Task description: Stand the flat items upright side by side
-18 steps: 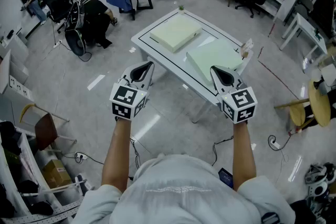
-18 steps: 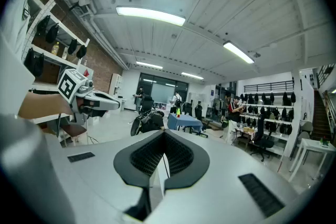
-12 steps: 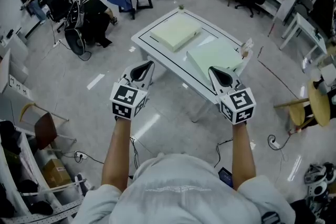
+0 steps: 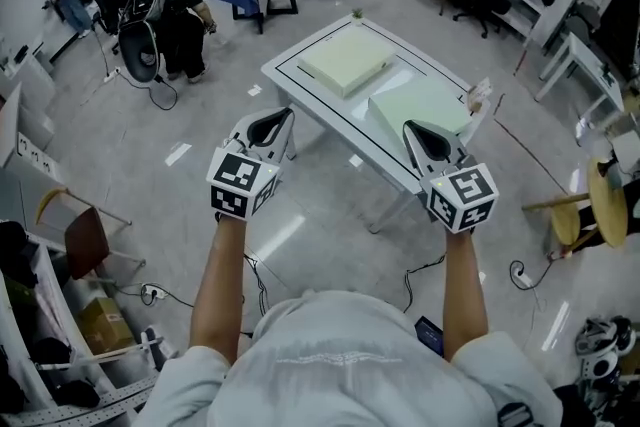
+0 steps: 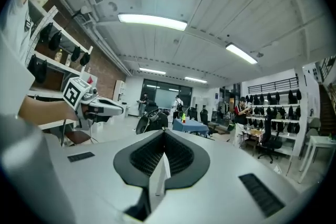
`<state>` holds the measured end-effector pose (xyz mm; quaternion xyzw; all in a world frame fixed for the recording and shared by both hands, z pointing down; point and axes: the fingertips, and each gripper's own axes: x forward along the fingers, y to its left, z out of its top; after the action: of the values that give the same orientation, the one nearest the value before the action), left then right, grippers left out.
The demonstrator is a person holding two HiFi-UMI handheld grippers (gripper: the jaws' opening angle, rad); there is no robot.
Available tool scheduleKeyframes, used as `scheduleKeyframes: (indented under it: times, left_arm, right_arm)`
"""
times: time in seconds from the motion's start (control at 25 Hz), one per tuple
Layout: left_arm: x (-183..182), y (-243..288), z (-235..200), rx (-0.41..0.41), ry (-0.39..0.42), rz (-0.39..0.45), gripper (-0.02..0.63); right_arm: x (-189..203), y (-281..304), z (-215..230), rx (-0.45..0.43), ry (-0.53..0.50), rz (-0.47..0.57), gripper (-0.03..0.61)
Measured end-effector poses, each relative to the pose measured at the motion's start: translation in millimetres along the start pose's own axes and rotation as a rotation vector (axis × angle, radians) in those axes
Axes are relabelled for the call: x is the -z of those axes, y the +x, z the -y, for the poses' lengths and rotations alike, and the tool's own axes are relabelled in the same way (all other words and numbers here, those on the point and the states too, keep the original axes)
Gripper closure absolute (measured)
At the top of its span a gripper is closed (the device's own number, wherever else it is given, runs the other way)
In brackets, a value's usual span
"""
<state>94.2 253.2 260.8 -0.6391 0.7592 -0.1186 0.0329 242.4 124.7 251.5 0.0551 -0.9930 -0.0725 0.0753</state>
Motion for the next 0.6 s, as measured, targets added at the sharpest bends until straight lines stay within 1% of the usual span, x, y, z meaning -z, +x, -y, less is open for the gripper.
scheduleKeyframes:
  times: [0.12,0.2,0.32,0.36,0.4,0.44,0.48,0.56,0.6]
  left_arm:
    - [2.2,-11.2,-15.4,-0.007,-0.010,0.010,0.594]
    - [4.0,-19.5,-25.2,-0.011,-0.024,0.017,0.594]
    - [5.5,-31.9,-39.4,-0.014,-0.065,0.043,0.590]
    - [6.0,-34.7,-42.9,-0.009,-0.084,0.051,0.553]
    - [7.2,-36.9,-45.5,-0.004,-0.097,0.056,0.472]
    - [9.1,-38.8,-47.6,-0.003,-0.101,0.056,0.429]
    - [11.2,-40.1,-49.7,-0.003,-0.101,0.054,0.414]
    - [15.0,-40.4,-52.9,0.000,-0.106,0.051,0.360]
    - [16.9,-39.9,-53.4,0.003,-0.114,0.052,0.347]
  right_arm:
    - [1.7,11.1,-8.3,0.006,-0.018,-0.033,0.545]
    - [0.7,18.1,-15.5,-0.005,-0.007,-0.047,0.527]
    - [-3.5,26.4,-27.5,-0.030,0.039,-0.048,0.465]
    - [-5.0,28.0,-30.7,-0.032,0.051,-0.043,0.440]
    - [-6.0,28.6,-33.3,-0.029,0.058,-0.037,0.419]
    - [-6.2,28.4,-35.3,-0.022,0.061,-0.033,0.408]
    - [-5.8,28.1,-36.9,-0.014,0.063,-0.031,0.399]
    - [-3.9,27.9,-38.1,-0.001,0.065,-0.030,0.375]
    - [-2.5,27.9,-38.2,0.003,0.065,-0.032,0.357]
